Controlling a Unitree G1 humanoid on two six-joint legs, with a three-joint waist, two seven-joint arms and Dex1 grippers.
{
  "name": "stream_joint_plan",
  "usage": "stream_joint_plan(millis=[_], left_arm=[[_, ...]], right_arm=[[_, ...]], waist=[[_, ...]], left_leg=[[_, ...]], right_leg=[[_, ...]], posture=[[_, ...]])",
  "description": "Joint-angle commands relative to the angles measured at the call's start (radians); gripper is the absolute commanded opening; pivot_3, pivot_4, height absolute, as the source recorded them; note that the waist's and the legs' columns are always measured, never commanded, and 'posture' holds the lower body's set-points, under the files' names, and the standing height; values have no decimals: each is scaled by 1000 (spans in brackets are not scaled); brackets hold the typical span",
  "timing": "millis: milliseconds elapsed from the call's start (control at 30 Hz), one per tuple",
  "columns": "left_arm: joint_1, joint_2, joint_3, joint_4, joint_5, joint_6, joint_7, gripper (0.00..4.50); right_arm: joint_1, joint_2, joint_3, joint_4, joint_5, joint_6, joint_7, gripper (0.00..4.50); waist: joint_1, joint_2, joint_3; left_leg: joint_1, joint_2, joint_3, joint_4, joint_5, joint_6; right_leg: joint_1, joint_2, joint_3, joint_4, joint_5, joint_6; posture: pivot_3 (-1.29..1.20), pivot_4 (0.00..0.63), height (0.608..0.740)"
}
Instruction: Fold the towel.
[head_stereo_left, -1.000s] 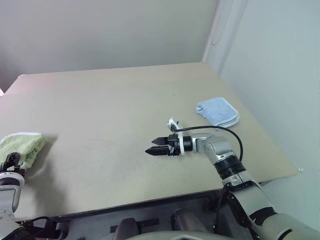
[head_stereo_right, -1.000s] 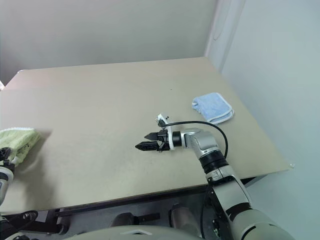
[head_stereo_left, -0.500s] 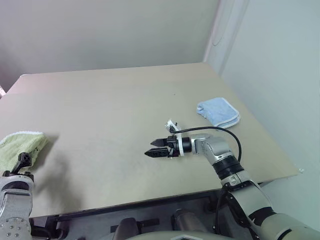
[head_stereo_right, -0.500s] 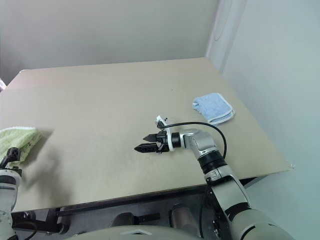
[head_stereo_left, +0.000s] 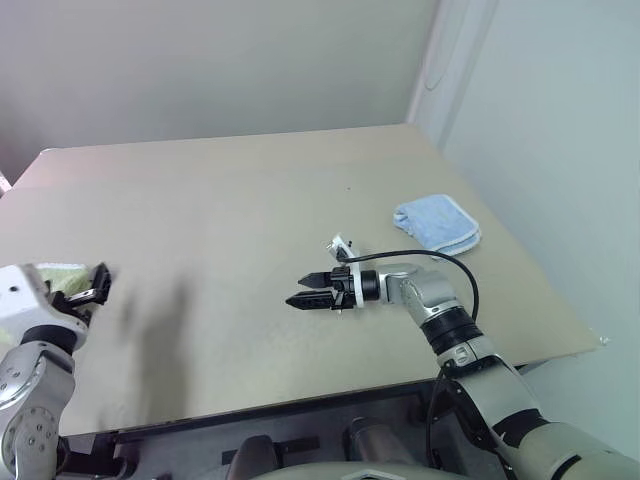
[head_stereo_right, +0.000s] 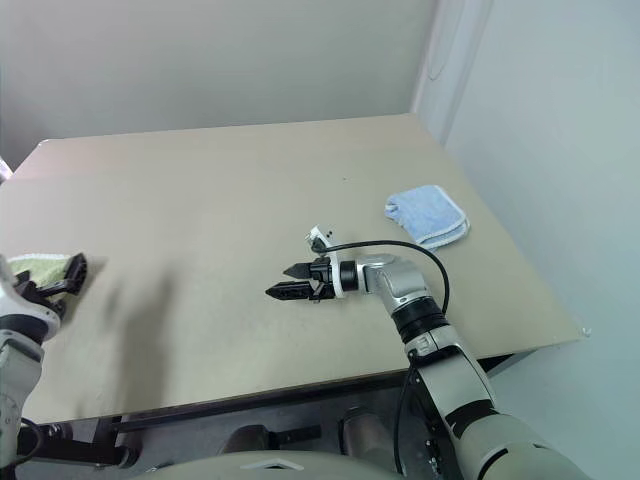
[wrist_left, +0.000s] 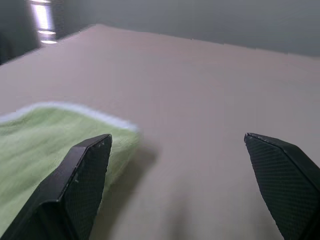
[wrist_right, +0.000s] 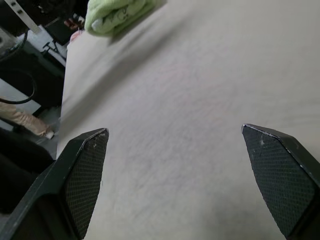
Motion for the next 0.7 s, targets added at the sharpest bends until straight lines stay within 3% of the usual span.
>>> stream_joint_plan(millis=[33,200,333,467,700], left_arm=[[-29,58,-70,64,32,-65,-236,4485],[-69,138,-113,178,17,-111,-556,4485],[-121,221,-158,201,-44,-66,-820,4485],[-183,266,-207,277,21,-135,-965,4485],[-213,263,-257,325,159,-320,-1054,4485]], right_arm=[[-5,0,-48,-45,8,-81,-17,4500],[12,-48,-128,-94,32,-172,-25,4500],[44,-162,-157,-218,103,-90,85,4500],[86,-264,-140,-336,138,-17,150,4500],[164,-388,-147,-429,154,-22,225,4500]], waist=[[-3,1,0],[-2,2,1],[5,3,2],[3,4,2],[3,5,3]], left_leg=[[0,0,0,0,0,0],[-1,0,0,-7,0,0],[-4,0,0,-8,0,1],[-4,0,0,-8,0,1],[-1,1,2,-7,0,1]], right_leg=[[0,0,0,0,0,0],[-4,0,0,0,0,0],[-7,0,0,0,0,0],[-6,0,0,0,-1,1],[-5,0,1,1,-1,1]], posture=[[0,0,740],[0,0,740],[0,0,740],[0,0,740],[0,0,740]])
